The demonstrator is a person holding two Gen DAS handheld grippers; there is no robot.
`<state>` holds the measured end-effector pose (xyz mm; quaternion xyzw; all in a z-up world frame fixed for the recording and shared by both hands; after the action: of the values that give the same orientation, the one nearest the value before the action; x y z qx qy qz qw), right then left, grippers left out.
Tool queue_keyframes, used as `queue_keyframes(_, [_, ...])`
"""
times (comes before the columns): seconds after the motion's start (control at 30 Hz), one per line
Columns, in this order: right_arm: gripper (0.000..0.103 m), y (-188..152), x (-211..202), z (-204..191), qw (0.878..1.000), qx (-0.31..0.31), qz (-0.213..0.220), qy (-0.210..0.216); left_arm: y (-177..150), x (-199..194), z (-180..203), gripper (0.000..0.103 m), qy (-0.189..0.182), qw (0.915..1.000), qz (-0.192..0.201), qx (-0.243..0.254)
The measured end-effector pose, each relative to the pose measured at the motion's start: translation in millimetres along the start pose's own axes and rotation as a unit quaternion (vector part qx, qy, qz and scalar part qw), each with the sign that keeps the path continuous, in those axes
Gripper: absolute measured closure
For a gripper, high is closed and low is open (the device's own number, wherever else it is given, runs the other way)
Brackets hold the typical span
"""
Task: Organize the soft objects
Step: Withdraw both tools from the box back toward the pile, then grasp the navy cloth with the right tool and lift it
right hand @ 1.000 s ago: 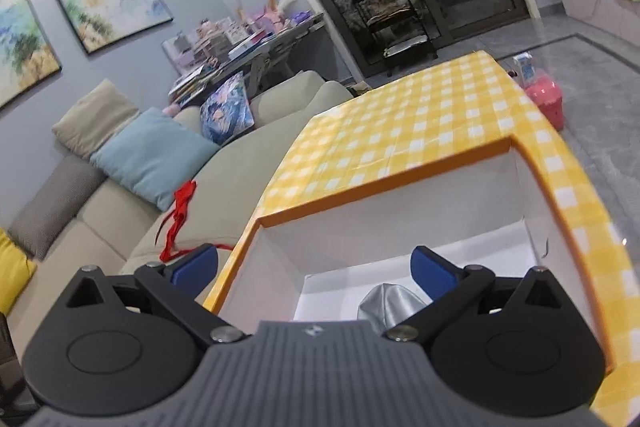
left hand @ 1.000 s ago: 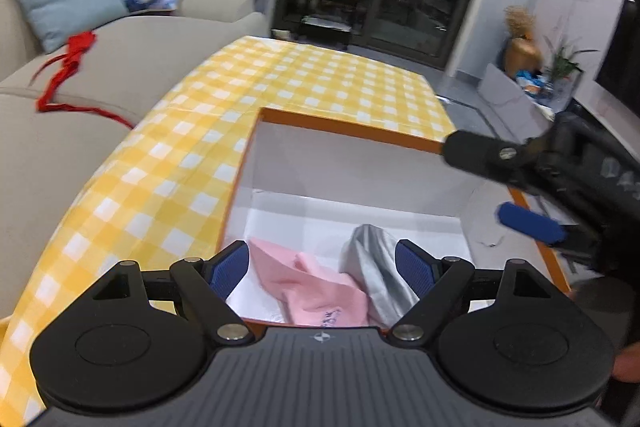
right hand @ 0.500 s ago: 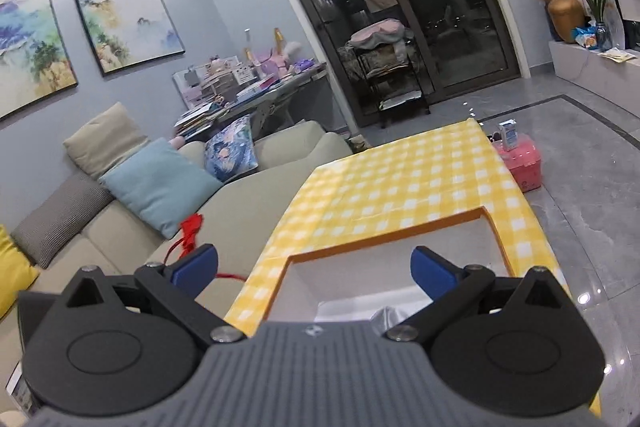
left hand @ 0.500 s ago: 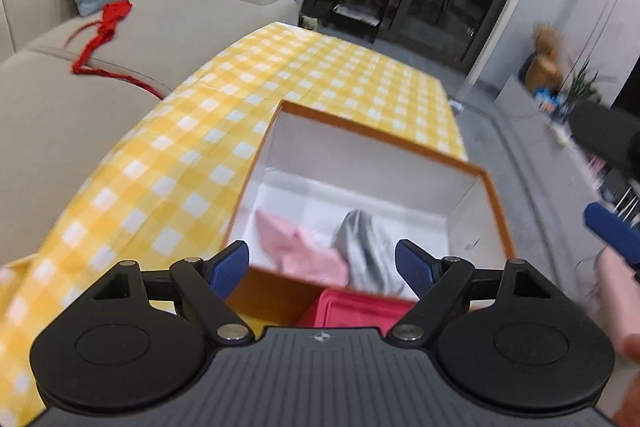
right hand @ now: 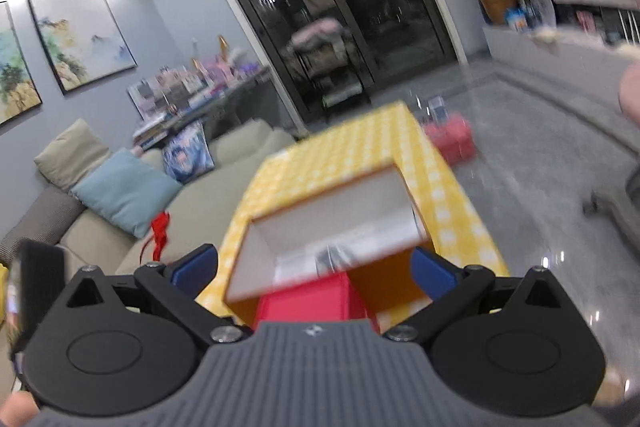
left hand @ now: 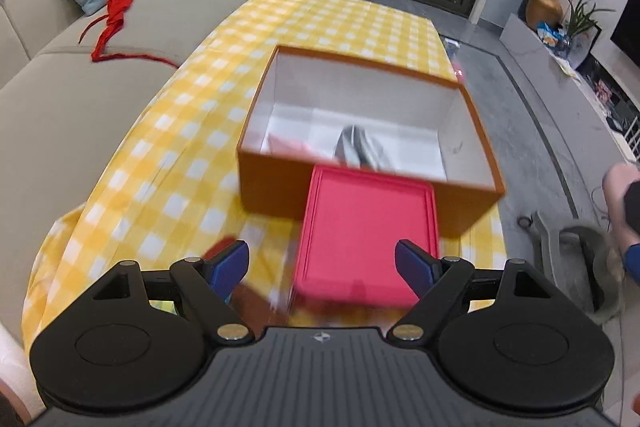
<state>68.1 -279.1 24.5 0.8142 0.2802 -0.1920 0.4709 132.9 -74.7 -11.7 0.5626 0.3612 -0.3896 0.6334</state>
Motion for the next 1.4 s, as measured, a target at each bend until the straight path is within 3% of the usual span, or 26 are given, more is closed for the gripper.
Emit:
queue_keyframes(0.17, [0.003,-45.0,12.1,29.2,0.997,0.048,-0.057,-0.006,-52.1,-13.1,-11.7,0.006,0.017,0.9992,-0.001,0.036])
queue_keyframes(0.3, [0.003,-72.9,26.8,24.4,0.993,0.034,-0.109,-0.021,-88.7,-12.6,-33.4,0.006,0.009,0.9987,-0.009,0.05])
queue_keyframes(0.5, [0.003,-102.2,43.8,2.7,0.988,-0.013,-0.153,-0.028,-159.6,-8.4,-69.2,0.006,-0.016,0.9976,-0.032,0.06])
queue_keyframes(0.6, [0.003,-110.1,59.0,-5.6,0.986,-0.037,-0.159,-0.034,-163.9,5.7,-74.1,0.006,-0.004,0.9962,-0.046,0.074])
queue_keyframes(0.7, [0.01,-117.5,80.3,-15.1,0.98,-0.067,-0.184,-0.031,-161.4,17.3,-79.0,0.006,-0.031,0.996,-0.039,0.074])
queue_keyframes(0.97, [0.017,-115.9,115.0,-2.4,0.966,-0.113,-0.173,-0.153,-159.9,24.0,-83.7,0.006,-0.065,0.9955,-0.042,0.056])
queue_keyframes(1.1, [0.018,-114.1,129.5,9.5,0.963,-0.111,-0.186,-0.161,-159.8,24.8,-79.2,0.006,-0.07,0.9948,-0.037,0.065])
queue_keyframes(1.17, [0.026,-111.9,135.6,11.8,0.962,-0.115,-0.186,-0.164,-159.5,27.3,-78.9,0.006,-0.065,0.995,-0.036,0.067])
queue_keyframes(1.33, [0.074,-107.1,136.5,18.2,0.964,-0.1,-0.191,-0.158,-156.8,35.8,-81.4,0.006,-0.059,0.9947,-0.016,0.082])
queue_keyframes(1.4, [0.086,-104.7,131.5,17.6,0.964,-0.096,-0.187,-0.161,-155.5,39.4,-81.1,0.006,-0.049,0.9942,-0.009,0.095])
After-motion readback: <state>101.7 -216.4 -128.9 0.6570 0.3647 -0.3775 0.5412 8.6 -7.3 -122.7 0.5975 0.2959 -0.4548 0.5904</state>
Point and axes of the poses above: each gripper's, at about its wrist camera, not at the fingertips, and x roughly the way its jaws point, z to its right, y to its top, the point moved 2 cm from there along x, roughly the way its jaws point, and after that the axes turned 11 degrees about -z, right-handed, at the moved point
